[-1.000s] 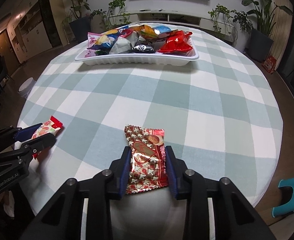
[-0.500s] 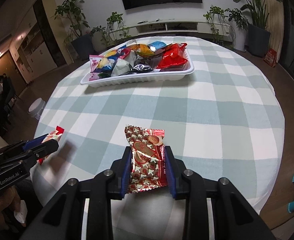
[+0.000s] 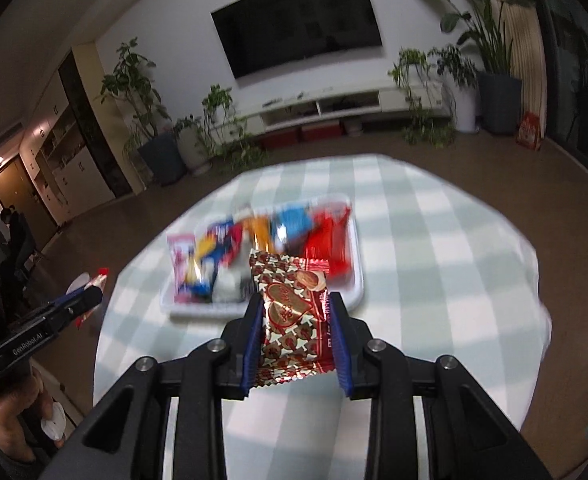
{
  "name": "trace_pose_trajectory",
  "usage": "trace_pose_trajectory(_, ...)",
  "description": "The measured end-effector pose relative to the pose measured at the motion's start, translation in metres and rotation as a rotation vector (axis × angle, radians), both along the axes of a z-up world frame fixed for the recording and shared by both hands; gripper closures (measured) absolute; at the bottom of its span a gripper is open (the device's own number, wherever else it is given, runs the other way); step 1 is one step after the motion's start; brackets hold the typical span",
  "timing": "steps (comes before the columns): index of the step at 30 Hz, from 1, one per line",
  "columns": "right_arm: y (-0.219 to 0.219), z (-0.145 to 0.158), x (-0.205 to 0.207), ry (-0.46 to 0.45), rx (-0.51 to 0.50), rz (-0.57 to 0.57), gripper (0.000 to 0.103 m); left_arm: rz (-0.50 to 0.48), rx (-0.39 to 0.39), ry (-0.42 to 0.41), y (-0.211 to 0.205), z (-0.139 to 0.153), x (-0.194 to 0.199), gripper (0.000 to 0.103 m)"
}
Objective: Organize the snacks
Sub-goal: 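Carry the fruit candy with the left gripper while the right carries the brown-red pie to the tray, then open the left gripper in the tray while the right gripper releases the brown-red pie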
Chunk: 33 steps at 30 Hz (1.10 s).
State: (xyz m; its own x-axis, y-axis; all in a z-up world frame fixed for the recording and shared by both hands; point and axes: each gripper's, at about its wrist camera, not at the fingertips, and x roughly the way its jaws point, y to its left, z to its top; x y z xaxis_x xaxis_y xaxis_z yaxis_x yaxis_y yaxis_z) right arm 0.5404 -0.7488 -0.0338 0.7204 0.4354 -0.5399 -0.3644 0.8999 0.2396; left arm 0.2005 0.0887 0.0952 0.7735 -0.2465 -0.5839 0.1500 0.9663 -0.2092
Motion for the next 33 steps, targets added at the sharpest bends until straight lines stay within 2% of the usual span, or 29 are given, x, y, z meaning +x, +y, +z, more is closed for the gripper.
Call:
trace_pose_trajectory(6, 0.047, 0.026, 0.054, -0.059, -0.016, 0.045, 0.070, 0.014, 0.003, 0.038, 0.011, 0.004, 0.080, 0.071)
trace_pose_trajectory(12, 0.112, 0.003, 0.098, -0.023, -0.094, 0.125, 0.070, -0.024, -0.006, 0.092, 0.002, -0.027, 0.134, 0.071)
trace_pose_trajectory(18, 0.147, -0.031, 0.115, -0.007, -0.177, 0.149, 0.069, -0.036, 0.000, 0.121, -0.005, -0.062, 0.152, 0.071)
trace_pose_trajectory(22, 0.155, -0.048, 0.120, -0.002, -0.217, 0.147, 0.069, -0.020, 0.010, 0.137, -0.005, -0.080, 0.160, 0.071)
trace_pose_trajectory(33, 0.152, -0.064, 0.126, 0.002, -0.255, 0.139, 0.068, -0.032, 0.037, 0.145, -0.015, -0.094, 0.167, 0.067)
